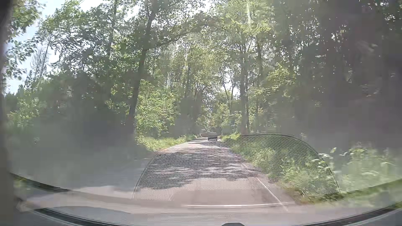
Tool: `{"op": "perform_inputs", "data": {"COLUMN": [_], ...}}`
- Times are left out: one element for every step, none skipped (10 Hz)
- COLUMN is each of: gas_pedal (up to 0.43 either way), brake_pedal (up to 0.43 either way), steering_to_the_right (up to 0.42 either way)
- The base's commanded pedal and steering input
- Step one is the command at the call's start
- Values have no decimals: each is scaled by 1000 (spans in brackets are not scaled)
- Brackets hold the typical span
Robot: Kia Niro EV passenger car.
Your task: Follow the waypoints while adhering to traffic rules and regulations
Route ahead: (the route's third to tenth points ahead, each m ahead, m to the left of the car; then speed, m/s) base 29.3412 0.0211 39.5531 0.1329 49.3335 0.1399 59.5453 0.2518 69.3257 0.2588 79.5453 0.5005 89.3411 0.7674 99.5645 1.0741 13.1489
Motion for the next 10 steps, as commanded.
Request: {"op": "perform_inputs", "data": {"gas_pedal": [461,461,461,461,461,461,461,461,461,461], "brake_pedal": [0,0,0,0,0,0,0,0,0,0], "steering_to_the_right": [-11,-11,-12,-12,-11,-10,-9,-6,-4,-4]}}
